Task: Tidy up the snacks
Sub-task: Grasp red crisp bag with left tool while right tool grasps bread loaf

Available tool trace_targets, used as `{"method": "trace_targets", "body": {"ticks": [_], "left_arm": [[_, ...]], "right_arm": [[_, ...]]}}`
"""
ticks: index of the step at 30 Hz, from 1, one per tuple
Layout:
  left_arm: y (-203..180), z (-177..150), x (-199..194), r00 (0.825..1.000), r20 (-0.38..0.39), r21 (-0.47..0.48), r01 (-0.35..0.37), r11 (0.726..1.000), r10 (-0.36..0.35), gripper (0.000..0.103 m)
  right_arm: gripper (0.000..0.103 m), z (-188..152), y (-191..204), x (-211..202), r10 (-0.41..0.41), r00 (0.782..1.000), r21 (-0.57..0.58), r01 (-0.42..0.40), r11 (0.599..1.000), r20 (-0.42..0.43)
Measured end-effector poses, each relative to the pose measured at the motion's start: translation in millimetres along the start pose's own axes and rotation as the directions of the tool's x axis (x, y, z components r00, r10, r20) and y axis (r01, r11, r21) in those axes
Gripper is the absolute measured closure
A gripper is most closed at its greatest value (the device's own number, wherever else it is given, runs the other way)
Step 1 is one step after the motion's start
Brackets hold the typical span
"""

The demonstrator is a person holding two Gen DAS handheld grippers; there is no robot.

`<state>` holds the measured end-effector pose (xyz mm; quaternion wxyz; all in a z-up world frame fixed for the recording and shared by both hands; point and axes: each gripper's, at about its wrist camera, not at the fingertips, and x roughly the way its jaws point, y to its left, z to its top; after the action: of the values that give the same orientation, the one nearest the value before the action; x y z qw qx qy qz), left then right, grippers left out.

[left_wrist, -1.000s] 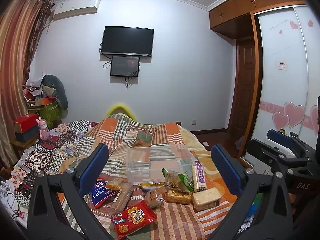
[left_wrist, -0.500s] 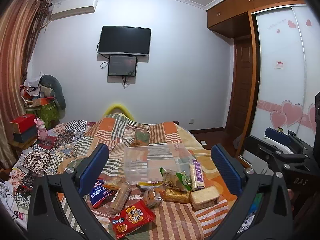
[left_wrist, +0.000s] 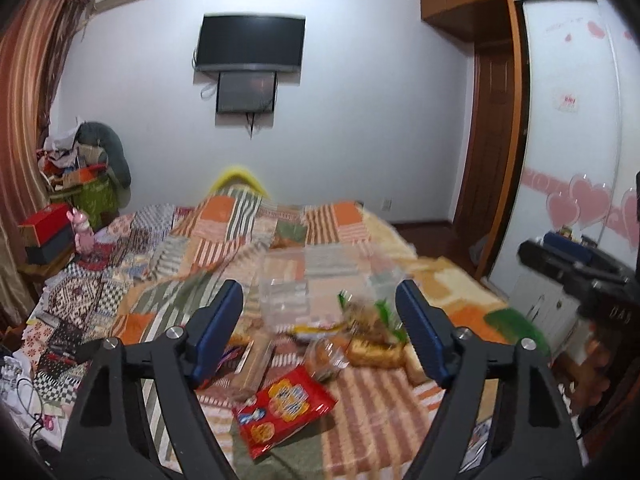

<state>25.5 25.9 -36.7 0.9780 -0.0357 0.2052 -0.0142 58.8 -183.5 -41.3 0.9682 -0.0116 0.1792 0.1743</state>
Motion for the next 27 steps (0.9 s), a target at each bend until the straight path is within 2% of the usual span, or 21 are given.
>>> {"method": "trace_targets", "body": {"ticks": [7, 11, 13, 20, 27], "left_arm": [[28.4, -32.0, 34.3, 0.988, -0.15, 0.059, -0.034, 0.998, 0.042, 0.026], [40.9, -59.9, 59.8, 0.962, -0.273, 0.069, -0.01, 0.998, 0.028, 0.026], [42.2, -72.6, 69.6, 0.951, -0.307, 0.058, 0.001, 0.998, 0.018, 0.026], [38.3, -105.7, 101.3, 0.909, -0.411, 0.007, 0.074, 0.997, -0.065, 0.021], [33.7, -127.4, 128.0, 0.874, -0.483, 0.033, 0.067, 0.997, -0.043, 0.016]], "right_arm": [[0.022, -22.5, -21.3, 23.8, -0.013, 0.99, 0.008, 0.014, 1.0, -0.141], [0.022, -37.8, -31.4, 39.9, -0.024, 0.973, 0.007, 0.026, 1.0, -0.231], [0.022, -41.6, -33.2, 44.7, -0.024, 0.963, 0.011, 0.028, 1.0, -0.267], [0.022, -60.1, -43.6, 70.8, 0.009, 0.922, 0.07, 0.02, 0.997, -0.388], [0.022, -74.5, -40.5, 93.5, 0.049, 0.881, 0.097, -0.003, 0.995, -0.47]]}}
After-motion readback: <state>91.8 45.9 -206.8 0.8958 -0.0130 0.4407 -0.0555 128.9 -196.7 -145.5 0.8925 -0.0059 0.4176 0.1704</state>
